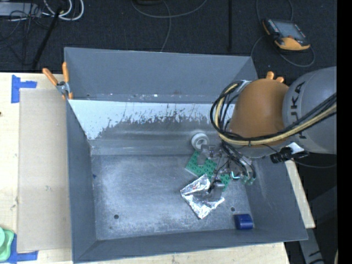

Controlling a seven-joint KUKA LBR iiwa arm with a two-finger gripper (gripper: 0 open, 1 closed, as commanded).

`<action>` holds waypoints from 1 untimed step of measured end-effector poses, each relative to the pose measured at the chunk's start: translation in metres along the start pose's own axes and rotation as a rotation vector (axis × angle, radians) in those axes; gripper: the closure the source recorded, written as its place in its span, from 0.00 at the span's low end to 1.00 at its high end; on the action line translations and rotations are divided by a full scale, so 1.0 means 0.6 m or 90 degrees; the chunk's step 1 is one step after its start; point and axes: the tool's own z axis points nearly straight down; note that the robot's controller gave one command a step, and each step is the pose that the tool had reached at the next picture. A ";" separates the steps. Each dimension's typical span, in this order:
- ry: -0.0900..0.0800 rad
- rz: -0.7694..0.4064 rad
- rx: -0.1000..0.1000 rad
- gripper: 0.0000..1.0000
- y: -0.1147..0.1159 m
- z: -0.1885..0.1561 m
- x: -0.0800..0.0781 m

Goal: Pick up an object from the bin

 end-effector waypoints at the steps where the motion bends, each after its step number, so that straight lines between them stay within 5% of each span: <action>1: -0.004 0.096 -0.001 0.00 -0.028 0.126 0.005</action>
Offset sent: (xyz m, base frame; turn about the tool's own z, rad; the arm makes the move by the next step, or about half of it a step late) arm -0.0029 -0.0178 -0.0733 0.1515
